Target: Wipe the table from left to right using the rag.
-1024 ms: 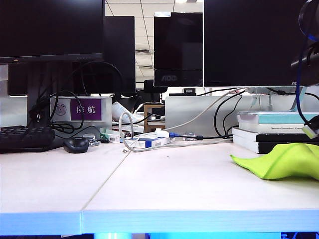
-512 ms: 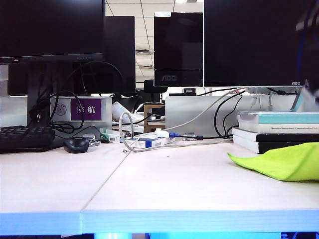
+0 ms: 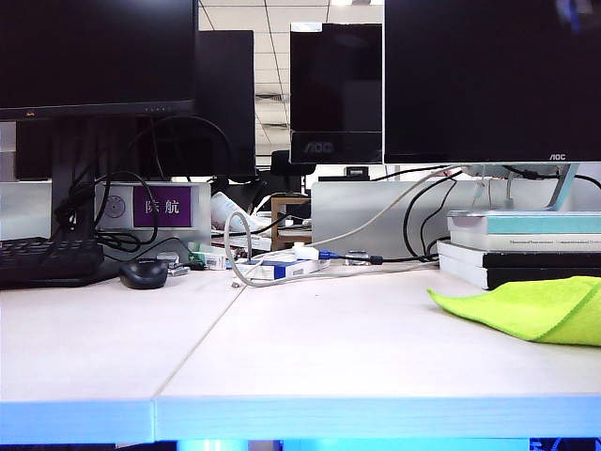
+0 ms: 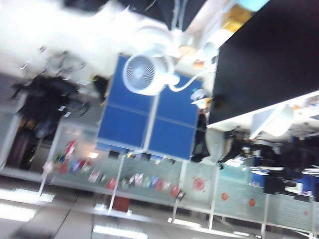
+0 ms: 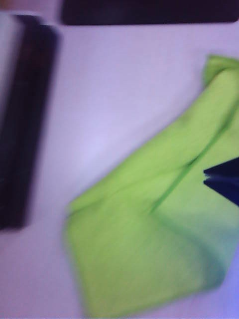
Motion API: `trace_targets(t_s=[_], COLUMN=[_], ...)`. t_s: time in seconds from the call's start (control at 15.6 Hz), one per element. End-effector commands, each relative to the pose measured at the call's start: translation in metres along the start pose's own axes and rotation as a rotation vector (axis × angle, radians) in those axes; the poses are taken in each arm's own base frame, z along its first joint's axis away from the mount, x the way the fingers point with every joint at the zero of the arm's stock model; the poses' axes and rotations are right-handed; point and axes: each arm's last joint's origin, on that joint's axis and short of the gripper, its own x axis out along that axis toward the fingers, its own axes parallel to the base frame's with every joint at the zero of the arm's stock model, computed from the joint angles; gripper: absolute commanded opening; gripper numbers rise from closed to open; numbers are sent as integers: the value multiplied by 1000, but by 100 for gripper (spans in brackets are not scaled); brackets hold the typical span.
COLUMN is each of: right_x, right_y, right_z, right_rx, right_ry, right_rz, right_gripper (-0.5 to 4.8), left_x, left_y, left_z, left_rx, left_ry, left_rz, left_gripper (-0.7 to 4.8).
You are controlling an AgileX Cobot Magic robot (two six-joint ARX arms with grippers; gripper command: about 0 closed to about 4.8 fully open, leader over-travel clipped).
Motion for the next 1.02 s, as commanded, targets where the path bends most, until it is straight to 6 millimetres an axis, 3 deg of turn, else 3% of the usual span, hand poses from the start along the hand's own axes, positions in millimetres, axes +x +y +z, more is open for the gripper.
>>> trace_targets(t_s=[0.06, 0.32, 0.45, 0.51, 0.77, 0.83, 1.02], right_x=[-62, -131, -145, -143, -105, -81, -39], right_y=[-4, -9, -10, -8, 3, 8, 16], right_z=[6, -15, -33, -58, -129, -155, -192], right_rx=[56, 70, 71, 73, 67, 80, 87], right_ry=[-371, -720, -768, -791, -946, -948, -876], right_rz=[151, 213, 207, 201, 203, 196, 182], right_gripper=[-5, -5, -5, -5, -5, -5, -5], left_x=[-26, -67, -88, -107, -158, -175, -199], left_y=[-23, -62, -84, -102, -141, -159, -181], left_z=[11, 22, 28, 29, 16, 20, 24], left_rx=[99, 144, 151, 137, 132, 172, 217], left_ry=[24, 79, 81, 109, 279, 240, 186], left_rz=[151, 251, 255, 260, 367, 361, 382], left_gripper=[21, 21, 21, 21, 20, 19, 19])
